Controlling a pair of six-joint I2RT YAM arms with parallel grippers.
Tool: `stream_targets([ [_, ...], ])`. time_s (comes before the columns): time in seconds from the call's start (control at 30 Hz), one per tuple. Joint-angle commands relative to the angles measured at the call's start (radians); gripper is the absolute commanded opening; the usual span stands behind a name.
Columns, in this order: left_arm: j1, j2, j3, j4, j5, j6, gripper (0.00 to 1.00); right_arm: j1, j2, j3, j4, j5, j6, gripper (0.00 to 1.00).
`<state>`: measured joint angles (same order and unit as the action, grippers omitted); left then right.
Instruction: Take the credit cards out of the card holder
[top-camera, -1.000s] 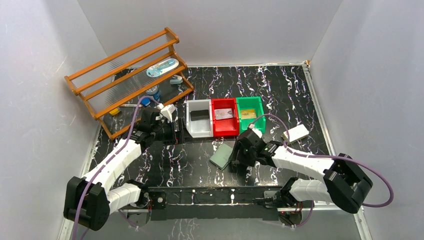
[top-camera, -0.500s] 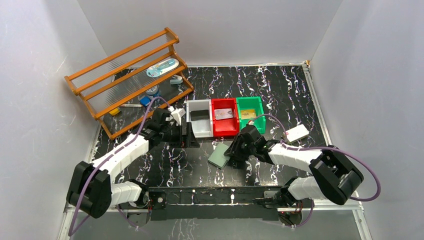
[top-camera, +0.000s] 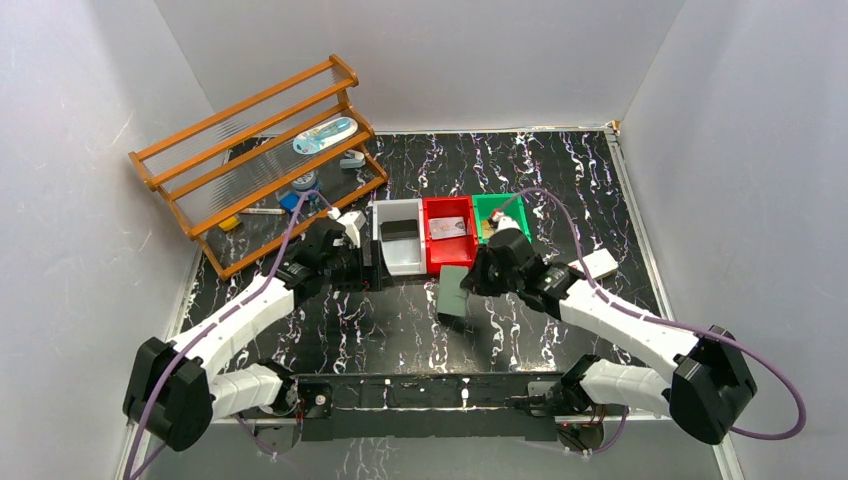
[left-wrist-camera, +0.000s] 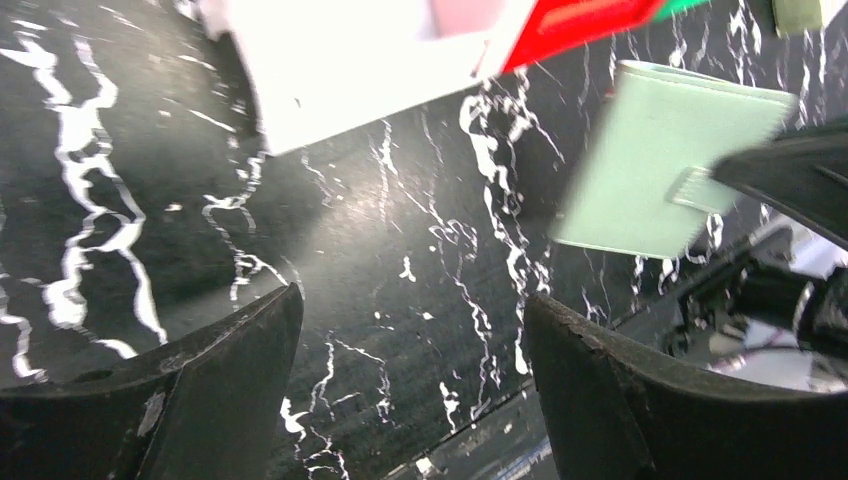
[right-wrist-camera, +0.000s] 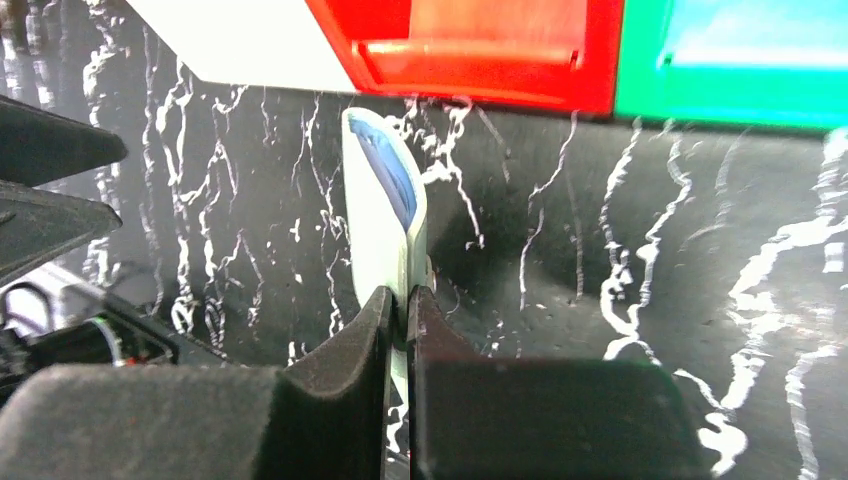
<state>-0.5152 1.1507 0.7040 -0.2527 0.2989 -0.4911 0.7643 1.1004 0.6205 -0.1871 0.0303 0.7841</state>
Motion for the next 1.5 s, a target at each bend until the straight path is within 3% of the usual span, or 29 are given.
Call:
stream_targets([
  [0.0, -0.003, -0.067, 0.059, -0.091, -0.237, -0.040, 0.81, 0.074, 0.051, 0.252, -0.344, 0.234, -0.230, 0.07],
  [0.23, -0.001, -0.097, 0.123, -0.281, -0.576, -0.128, 0.86, 0.345, 0.296, 0.482, -0.687, 0.743, -0.186, 0.07],
  [0.43, 0.114, -0.107, 0.106, -0.350, -0.562, -0.222, 0.88, 0.463, 0.544, 0.626, -0.871, 0.881, -0.091, 0.10],
  [0.57, 0.192, -0.198, 0.064, -0.394, -0.616, -0.297, 0.88, 0.514, 0.632, 0.674, -0.844, 0.812, -0.081, 0.13],
  [0.67, 0.204, -0.305, 0.042, -0.428, -0.684, -0.352, 0.88, 0.528, 0.660, 0.667, -0.738, 0.680, -0.103, 0.23],
  [0.77, 0.206, -0.385, 0.045, -0.462, -0.753, -0.373, 0.88, 0.529, 0.648, 0.652, -0.615, 0.526, -0.127, 0.24],
  [0.87, 0.206, -0.422, 0.070, -0.503, -0.803, -0.370, 0.89, 0.529, 0.618, 0.655, -0.507, 0.385, -0.155, 0.51],
  [0.97, 0.206, -0.441, 0.087, -0.503, -0.802, -0.342, 0.90, 0.527, 0.587, 0.657, -0.445, 0.311, -0.169, 0.64],
  [1.07, 0.207, -0.443, 0.081, -0.452, -0.720, -0.271, 0.91, 0.499, 0.522, 0.634, -0.426, 0.312, -0.160, 0.66],
  [1.2, 0.206, -0.420, 0.048, -0.358, -0.532, -0.211, 0.90, 0.353, 0.380, 0.484, -0.376, 0.269, -0.101, 0.66],
  [1.3, 0.207, -0.379, 0.020, -0.234, -0.305, -0.141, 0.88, 0.229, 0.279, 0.322, -0.296, 0.149, -0.088, 0.66],
  [1.4, 0.195, -0.304, -0.005, -0.068, 0.045, -0.076, 0.82, 0.125, 0.226, 0.221, -0.249, 0.051, -0.088, 0.66],
  [1.47, 0.128, -0.241, 0.000, -0.021, 0.133, -0.061, 0.79, 0.072, 0.208, 0.164, -0.225, -0.011, -0.083, 0.65],
])
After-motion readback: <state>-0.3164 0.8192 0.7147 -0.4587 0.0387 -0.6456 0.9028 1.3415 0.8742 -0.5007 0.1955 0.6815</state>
